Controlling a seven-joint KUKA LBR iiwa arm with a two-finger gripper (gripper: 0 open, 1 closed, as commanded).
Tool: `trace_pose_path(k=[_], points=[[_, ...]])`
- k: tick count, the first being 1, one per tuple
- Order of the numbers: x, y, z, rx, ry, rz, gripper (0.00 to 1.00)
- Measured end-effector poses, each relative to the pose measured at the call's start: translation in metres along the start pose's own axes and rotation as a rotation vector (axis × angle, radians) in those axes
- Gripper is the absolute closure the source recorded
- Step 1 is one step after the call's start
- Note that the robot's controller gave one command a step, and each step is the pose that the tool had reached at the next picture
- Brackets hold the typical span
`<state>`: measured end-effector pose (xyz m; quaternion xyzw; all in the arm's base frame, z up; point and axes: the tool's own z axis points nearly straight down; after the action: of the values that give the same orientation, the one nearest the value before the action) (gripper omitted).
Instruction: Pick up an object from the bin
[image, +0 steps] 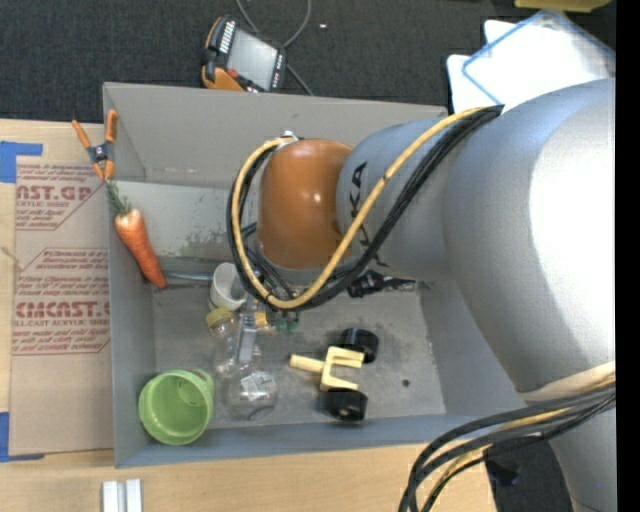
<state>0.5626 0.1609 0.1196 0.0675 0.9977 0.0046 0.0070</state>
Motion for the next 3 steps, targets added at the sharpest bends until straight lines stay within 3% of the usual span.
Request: trace_pose_path(k=[1, 2, 3], points=[[-0.024, -0.001, -0.014, -0.003, -0.002, 0.109, 0.0], [-0.01, 0.008, 0.047, -0.006, -0.006, 0.168, 0.0], [0.02, 0.023, 0.047, -0.011, -0.018, 0.12, 1.0]])
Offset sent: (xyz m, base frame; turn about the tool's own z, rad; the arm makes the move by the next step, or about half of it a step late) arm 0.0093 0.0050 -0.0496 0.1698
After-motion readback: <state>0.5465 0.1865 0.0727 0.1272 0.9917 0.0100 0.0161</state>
